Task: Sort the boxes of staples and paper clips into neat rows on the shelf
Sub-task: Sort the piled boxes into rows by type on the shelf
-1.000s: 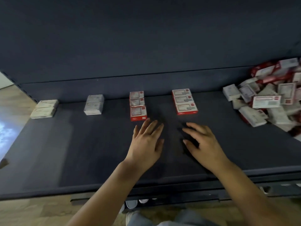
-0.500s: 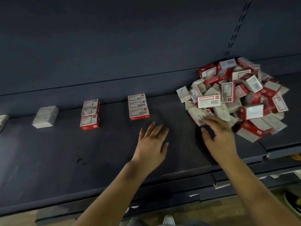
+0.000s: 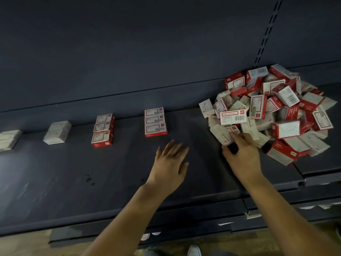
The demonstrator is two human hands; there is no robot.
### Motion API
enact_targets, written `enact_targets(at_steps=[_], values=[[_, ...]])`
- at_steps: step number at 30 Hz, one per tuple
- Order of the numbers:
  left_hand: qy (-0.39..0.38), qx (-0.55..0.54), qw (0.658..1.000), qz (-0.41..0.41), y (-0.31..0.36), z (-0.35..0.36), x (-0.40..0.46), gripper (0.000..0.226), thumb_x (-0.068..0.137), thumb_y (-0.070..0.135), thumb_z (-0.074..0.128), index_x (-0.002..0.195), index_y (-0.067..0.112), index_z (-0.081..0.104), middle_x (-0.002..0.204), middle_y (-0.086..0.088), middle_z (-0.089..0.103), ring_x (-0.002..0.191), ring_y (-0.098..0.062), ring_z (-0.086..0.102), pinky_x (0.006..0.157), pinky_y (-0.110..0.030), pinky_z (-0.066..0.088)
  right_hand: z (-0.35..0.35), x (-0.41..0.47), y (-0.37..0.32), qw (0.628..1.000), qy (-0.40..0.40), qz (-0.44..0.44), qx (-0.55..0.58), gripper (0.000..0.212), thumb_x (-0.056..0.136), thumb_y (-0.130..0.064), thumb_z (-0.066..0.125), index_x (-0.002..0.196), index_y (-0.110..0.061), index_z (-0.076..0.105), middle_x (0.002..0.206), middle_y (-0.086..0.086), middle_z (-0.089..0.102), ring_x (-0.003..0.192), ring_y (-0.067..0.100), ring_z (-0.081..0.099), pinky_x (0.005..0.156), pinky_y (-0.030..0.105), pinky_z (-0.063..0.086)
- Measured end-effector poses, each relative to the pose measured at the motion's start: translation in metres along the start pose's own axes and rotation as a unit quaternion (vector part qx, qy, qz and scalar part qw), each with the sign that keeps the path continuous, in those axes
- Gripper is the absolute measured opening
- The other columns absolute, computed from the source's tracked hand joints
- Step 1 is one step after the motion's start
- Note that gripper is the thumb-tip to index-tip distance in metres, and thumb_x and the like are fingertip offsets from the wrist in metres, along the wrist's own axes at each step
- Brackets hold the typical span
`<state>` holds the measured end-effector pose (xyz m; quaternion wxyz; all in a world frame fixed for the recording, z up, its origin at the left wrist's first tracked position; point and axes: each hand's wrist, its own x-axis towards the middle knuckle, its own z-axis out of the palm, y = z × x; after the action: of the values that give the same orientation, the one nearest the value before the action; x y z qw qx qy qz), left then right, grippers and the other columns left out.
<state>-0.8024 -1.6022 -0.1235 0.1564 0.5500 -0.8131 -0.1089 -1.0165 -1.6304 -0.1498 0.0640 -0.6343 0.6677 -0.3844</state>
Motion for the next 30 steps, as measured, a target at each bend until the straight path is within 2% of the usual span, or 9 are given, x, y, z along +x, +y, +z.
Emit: enact_targets(at_steps=[4,8,10,14,18,21,24,26,30], values=[[0.051,-0.093,0.994,-0.005,0.0,0.001,0.0,0.043,0.092,0.023,0.051,0.134,0.011,0.049,0.139,-0.005,0.047,0.137,-0.02,0.029,0.112,-0.044,0.026,-0.001,-0.011,0.0,0.996,0.023,-0.066,0.047,0.048,0.063,0.01,0.076,0.109,0.006,0.064,0.102,0.023,0.06,0.094,0.039,0.06,0.082,0.02,0.042],[0.065,-0.235,0.966,-0.082,0.007,-0.003,0.003,0.042,0.094,0.012,0.053,0.135,0.017,0.047,0.137,0.0,0.048,0.129,-0.009,0.04,0.105,-0.023,0.036,-0.008,-0.021,-0.007,0.99,0.005,-0.101,0.098,0.046,0.066,-0.002,0.073,0.111,0.002,0.064,0.109,0.018,0.061,0.103,0.016,0.054,0.089,0.003,0.035],[0.068,-0.321,0.937,-0.118,0.01,-0.006,0.006,0.041,0.094,0.01,0.052,0.134,0.017,0.048,0.128,0.005,0.055,0.121,-0.004,0.047,0.1,-0.012,0.037,-0.013,-0.023,-0.015,0.985,-0.008,-0.124,0.12,0.043,0.069,-0.01,0.068,0.11,0.002,0.065,0.109,0.015,0.061,0.104,0.011,0.052,0.09,0.001,0.035],[0.068,-0.505,0.847,-0.152,0.017,-0.015,0.008,0.031,0.094,0.009,0.052,0.122,0.019,0.058,0.116,0.002,0.064,0.112,-0.006,0.057,0.096,-0.017,0.044,-0.021,-0.025,-0.028,0.972,-0.01,-0.184,0.143,0.04,0.074,-0.016,0.065,0.11,0.002,0.064,0.109,0.01,0.059,0.105,0.006,0.051,0.093,0.007,0.038],[0.083,-0.552,0.819,-0.135,0.019,-0.02,0.004,0.029,0.091,0.006,0.054,0.107,0.028,0.063,0.106,0.013,0.067,0.107,-0.001,0.059,0.095,-0.019,0.045,-0.025,-0.024,-0.036,0.967,0.005,-0.208,0.144,0.042,0.069,-0.004,0.069,0.11,0.001,0.064,0.108,0.01,0.059,0.104,0.006,0.051,0.092,0.007,0.039],[0.084,-0.566,0.808,-0.136,0.016,-0.023,0.001,0.028,0.089,0.005,0.055,0.107,0.025,0.064,0.106,0.012,0.067,0.108,-0.003,0.06,0.097,-0.022,0.045,-0.026,-0.024,-0.04,0.963,0.005,-0.223,0.153,0.038,0.075,-0.011,0.066,0.111,-0.001,0.063,0.108,0.009,0.059,0.104,0.006,0.052,0.092,0.008,0.039],[0.078,-0.579,0.802,-0.122,0.014,-0.026,-0.004,0.03,0.089,0.003,0.055,0.11,0.024,0.062,0.102,0.014,0.069,0.108,-0.004,0.06,0.09,-0.016,0.047,-0.026,-0.023,-0.046,0.96,-0.004,-0.232,0.157,0.039,0.077,-0.017,0.059,0.112,0.0,0.062,0.111,0.002,0.053,0.104,0.005,0.051,0.091,0.007,0.039],[0.078,-0.588,0.798,-0.11,0.013,-0.028,-0.008,0.035,0.088,0.0,0.055,0.116,0.02,0.059,0.106,0.01,0.068,0.108,-0.004,0.059,0.084,-0.012,0.046,-0.025,-0.022,-0.05,0.96,-0.009,-0.235,0.155,0.04,0.077,-0.018,0.058,0.112,0.001,0.062,0.112,0.0,0.051,0.105,0.003,0.05,0.091,0.006,0.038],[0.1,-0.608,0.782,-0.1,0.011,-0.029,-0.012,0.039,0.087,-0.003,0.054,0.126,0.002,0.053,0.116,-0.007,0.065,0.107,-0.013,0.062,0.083,-0.016,0.049,-0.021,-0.02,-0.059,0.96,-0.016,-0.229,0.162,0.041,0.077,-0.02,0.058,0.113,-0.001,0.062,0.112,-0.001,0.051,0.105,0.001,0.049,0.09,0.005,0.038]])
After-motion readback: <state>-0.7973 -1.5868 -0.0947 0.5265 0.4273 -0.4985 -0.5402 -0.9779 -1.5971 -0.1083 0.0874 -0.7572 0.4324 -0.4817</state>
